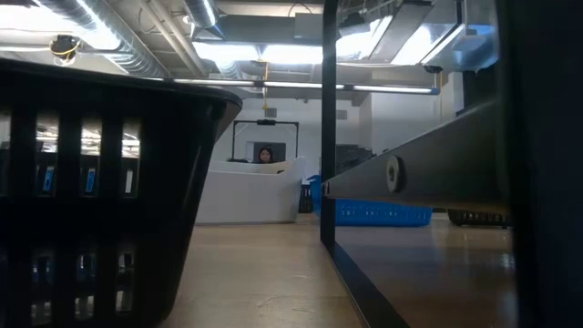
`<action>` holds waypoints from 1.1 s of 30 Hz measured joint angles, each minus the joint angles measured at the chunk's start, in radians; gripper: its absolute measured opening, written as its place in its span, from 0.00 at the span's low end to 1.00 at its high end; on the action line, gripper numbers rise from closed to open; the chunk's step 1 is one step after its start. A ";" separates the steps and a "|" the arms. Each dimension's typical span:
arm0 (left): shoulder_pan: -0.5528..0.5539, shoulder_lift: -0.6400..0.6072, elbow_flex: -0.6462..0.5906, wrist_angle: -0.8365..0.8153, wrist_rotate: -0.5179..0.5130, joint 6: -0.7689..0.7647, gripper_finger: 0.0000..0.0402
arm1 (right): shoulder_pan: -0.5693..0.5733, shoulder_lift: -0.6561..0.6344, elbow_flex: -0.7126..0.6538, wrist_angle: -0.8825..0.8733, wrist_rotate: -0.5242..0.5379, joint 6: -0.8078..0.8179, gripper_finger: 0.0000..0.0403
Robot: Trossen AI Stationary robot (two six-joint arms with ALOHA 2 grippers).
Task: Stack baskets on shelf by color
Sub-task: Put the top right gray bin on the shelf
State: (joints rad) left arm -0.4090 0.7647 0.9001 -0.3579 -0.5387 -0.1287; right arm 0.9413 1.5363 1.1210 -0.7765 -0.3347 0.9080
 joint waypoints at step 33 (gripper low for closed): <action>0.003 0.000 0.000 0.001 0.001 0.001 0.00 | 0.000 0.030 0.000 0.089 0.001 0.135 0.12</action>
State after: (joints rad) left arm -0.4061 0.7647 0.9001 -0.3573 -0.5377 -0.1278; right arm 0.9413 1.5665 1.1213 -0.6875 -0.3332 1.0435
